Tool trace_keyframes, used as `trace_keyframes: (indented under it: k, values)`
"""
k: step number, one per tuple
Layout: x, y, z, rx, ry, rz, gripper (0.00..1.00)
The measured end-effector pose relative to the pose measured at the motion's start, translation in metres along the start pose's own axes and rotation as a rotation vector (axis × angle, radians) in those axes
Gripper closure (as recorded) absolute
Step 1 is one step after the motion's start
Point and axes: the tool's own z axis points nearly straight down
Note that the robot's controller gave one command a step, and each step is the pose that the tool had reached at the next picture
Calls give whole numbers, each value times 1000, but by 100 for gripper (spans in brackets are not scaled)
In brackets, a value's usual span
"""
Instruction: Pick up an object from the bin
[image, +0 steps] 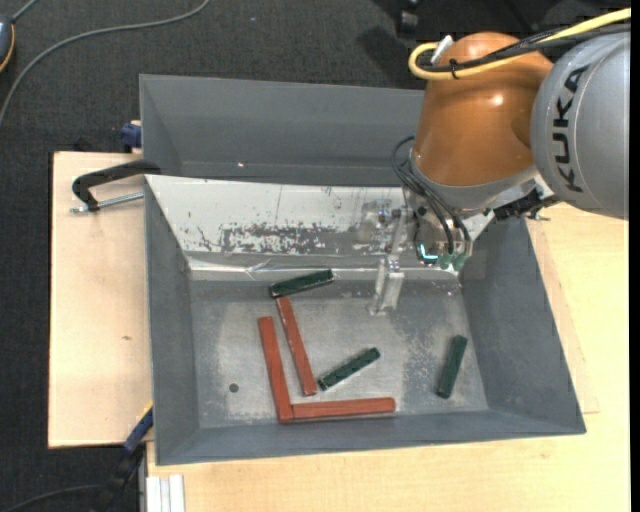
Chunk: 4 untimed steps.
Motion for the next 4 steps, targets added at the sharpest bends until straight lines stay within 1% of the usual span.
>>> trace_keyframes:
  k: [1, 2, 3, 4]
  values:
    - [-15, -52, 177, 0, -1, -32, 0]
    - [69, -147, 142, 4, -2, -72, 0]
    - [78, -172, 139, 3, -8, -457, 0]
    - [51, -153, 174, 2, -11, -694, 0]
